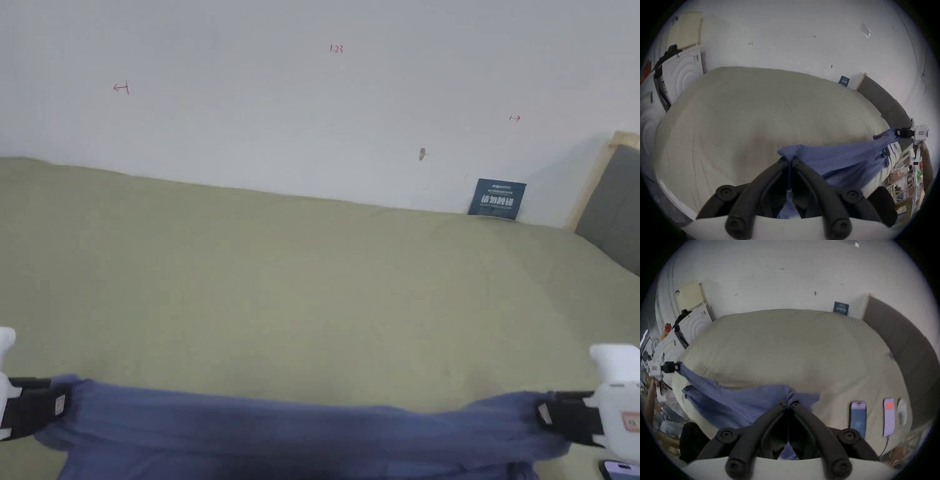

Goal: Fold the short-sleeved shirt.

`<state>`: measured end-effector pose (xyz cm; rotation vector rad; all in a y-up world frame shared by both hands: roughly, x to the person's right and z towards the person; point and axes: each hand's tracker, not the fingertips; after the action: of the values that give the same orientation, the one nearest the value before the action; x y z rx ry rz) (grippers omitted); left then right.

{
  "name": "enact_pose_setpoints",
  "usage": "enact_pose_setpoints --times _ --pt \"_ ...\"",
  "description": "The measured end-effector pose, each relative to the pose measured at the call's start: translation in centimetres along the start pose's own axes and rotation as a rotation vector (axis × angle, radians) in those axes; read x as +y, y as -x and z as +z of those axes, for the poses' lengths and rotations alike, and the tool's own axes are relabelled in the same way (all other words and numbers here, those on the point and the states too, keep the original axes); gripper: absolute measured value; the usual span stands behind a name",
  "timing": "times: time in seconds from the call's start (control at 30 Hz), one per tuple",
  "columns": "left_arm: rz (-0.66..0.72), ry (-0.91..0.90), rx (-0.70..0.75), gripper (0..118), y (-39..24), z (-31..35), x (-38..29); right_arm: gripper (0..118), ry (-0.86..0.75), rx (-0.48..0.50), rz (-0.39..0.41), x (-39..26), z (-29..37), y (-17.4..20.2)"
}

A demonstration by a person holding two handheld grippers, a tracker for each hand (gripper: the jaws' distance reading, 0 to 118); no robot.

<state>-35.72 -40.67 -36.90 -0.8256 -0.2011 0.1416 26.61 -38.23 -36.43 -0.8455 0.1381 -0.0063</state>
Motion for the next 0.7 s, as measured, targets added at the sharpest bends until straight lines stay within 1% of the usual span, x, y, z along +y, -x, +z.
enact_pose_setpoints --times 0.03,0.07,0.1,0.13,0.2,0.23,0.3,0.37,0.4,0.43,0.47,0.5,0.53,0.57,0.6,0.63,0.67,0.7 --pt "0.001 0.013 0.001 5 0.1 0.3 -1.8 0 0.024 0.020 -0.020 -2.1 0.2 0.1" --pt "0.005 0.031 0.002 5 0.1 0.1 -3.2 0 0.041 0.021 -0.023 -3.9 0.2 0.3" --pt "0.011 0.062 0.009 5 0.1 -0.1 -4.9 0 0.072 0.026 -0.050 -5.5 -0.3 -0.3" --pt "0.011 0.094 0.028 5 0.0 -0.6 -6.6 0 0.104 0.032 -0.055 -7.4 -0.7 -0.3" --pt "0.009 0.155 0.048 5 0.1 -1.6 -9.0 0 0.136 0.011 -0.077 -10.2 -1.4 -0.3" --pt "0.022 0.158 0.056 5 0.4 -2.1 -10.1 0 0.147 0.014 -0.084 -11.2 -2.5 -1.5" --pt "0.065 0.157 0.048 5 1.1 -2.9 -11.6 0 0.154 -0.007 -0.095 -12.7 -3.3 -2.0" --pt "0.139 0.131 0.025 5 1.7 -3.0 -11.9 0 0.168 -0.022 -0.101 -13.8 -4.2 -2.6" --pt "0.153 0.103 0.016 8 1.9 -2.8 -11.8 0 0.160 -0.020 -0.102 -14.1 -4.6 -2.9" --pt "0.150 0.109 0.017 16 2.0 -2.8 -11.6 1 0.153 -0.005 -0.110 -14.1 -4.9 -3.1" --pt "0.146 0.112 0.017 44 1.8 -2.6 -11.4 17 0.148 0.000 -0.119 -14.0 -5.1 -3.2" --pt "0.147 0.115 0.002 77 1.7 -2.2 -11.1 47 0.143 -0.003 -0.127 -13.8 -4.8 -2.7" --pt "0.155 0.112 -0.013 102 1.7 -1.7 -10.8 84 0.144 -0.001 -0.130 -13.4 -4.4 -2.6" --pt "0.167 0.123 -0.007 110 1.5 -1.0 -10.3 113 0.151 -0.019 -0.128 -12.7 -4.0 -2.4" --pt "0.183 0.138 0.005 109 1.1 0.0 -9.8 114 0.172 -0.055 -0.117 -12.1 -3.3 -2.2" --pt "0.188 0.122 -0.013 109 0.9 1.5 -9.1 111 0.164 -0.067 -0.110 -11.4 -2.2 -1.6" --pt "0.181 0.079 -0.052 109 0.6 2.7 -8.4 109 0.125 -0.065 -0.099 -10.5 -1.0 -1.4" --pt "0.152 0.043 -0.051 109 0.0 4.0 -7.3 109 0.074 -0.073 -0.094 -9.4 0.1 -1.0"
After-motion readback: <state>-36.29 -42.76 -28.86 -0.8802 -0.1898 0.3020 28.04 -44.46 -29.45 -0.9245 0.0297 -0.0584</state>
